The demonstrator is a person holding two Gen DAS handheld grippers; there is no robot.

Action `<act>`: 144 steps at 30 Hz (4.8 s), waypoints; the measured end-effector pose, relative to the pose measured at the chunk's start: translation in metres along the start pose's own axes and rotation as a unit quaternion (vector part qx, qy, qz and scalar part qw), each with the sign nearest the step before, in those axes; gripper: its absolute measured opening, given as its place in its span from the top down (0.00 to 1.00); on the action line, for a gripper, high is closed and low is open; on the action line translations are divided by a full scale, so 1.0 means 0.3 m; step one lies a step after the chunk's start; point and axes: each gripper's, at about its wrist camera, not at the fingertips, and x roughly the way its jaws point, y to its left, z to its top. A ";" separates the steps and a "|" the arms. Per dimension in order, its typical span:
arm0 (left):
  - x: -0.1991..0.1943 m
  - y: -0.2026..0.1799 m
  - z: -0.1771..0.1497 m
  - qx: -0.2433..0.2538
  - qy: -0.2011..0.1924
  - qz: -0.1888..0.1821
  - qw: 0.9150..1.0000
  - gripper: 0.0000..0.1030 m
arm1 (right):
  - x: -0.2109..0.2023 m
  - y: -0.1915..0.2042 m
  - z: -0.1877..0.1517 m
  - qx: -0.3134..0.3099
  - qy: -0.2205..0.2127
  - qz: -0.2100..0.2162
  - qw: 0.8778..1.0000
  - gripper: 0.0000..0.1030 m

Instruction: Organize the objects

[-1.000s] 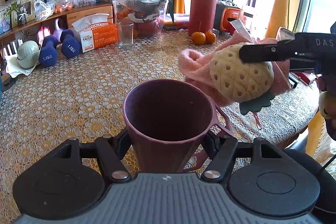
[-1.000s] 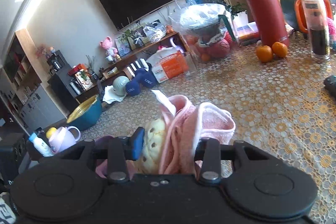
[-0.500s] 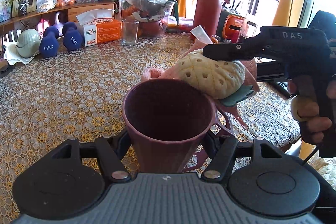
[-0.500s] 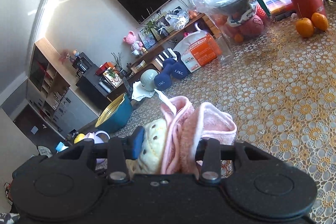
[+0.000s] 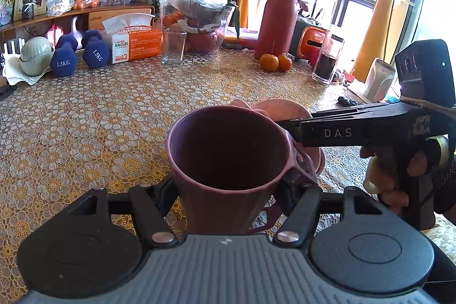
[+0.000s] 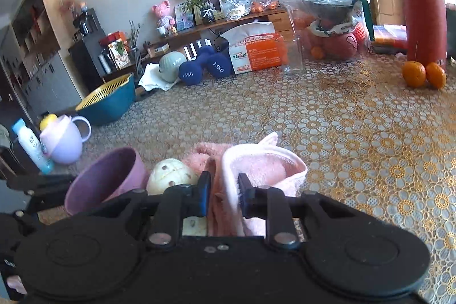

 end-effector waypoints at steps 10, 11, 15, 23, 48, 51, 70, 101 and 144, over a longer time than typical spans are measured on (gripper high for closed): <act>-0.028 0.012 -0.017 0.016 0.002 -0.017 1.000 0.34 | -0.110 -0.095 0.004 0.012 -0.006 0.000 1.000 0.67; -0.032 0.015 -0.018 0.018 0.003 -0.018 1.000 0.34 | -0.113 -0.095 0.009 0.013 -0.004 0.002 1.000 0.65; -0.041 0.017 -0.019 0.024 0.004 -0.010 1.000 0.34 | -0.140 -0.099 0.038 0.012 -0.007 -0.011 1.000 0.38; -0.042 0.013 -0.011 0.035 0.002 -0.001 0.999 0.34 | -0.112 -0.103 0.116 0.045 -0.013 0.012 0.999 0.35; -0.042 -0.006 -0.031 0.061 0.003 0.015 0.998 0.36 | -0.097 -0.089 0.040 0.116 0.018 0.195 0.974 0.93; -0.041 -0.010 -0.032 0.063 0.003 0.016 0.998 0.36 | -0.073 -0.099 0.014 0.158 0.021 0.208 0.965 0.93; -0.062 -0.026 -0.029 0.057 0.018 0.025 0.998 0.34 | -0.152 -0.057 -0.030 0.014 0.010 0.010 1.000 0.83; -0.104 -0.046 -0.029 0.044 0.011 0.055 0.997 0.34 | -0.192 -0.141 -0.011 0.033 -0.006 -0.074 0.997 0.23; -0.095 -0.082 0.053 0.012 0.010 0.047 0.999 0.24 | -0.021 -0.044 -0.053 0.077 0.051 0.093 0.991 0.85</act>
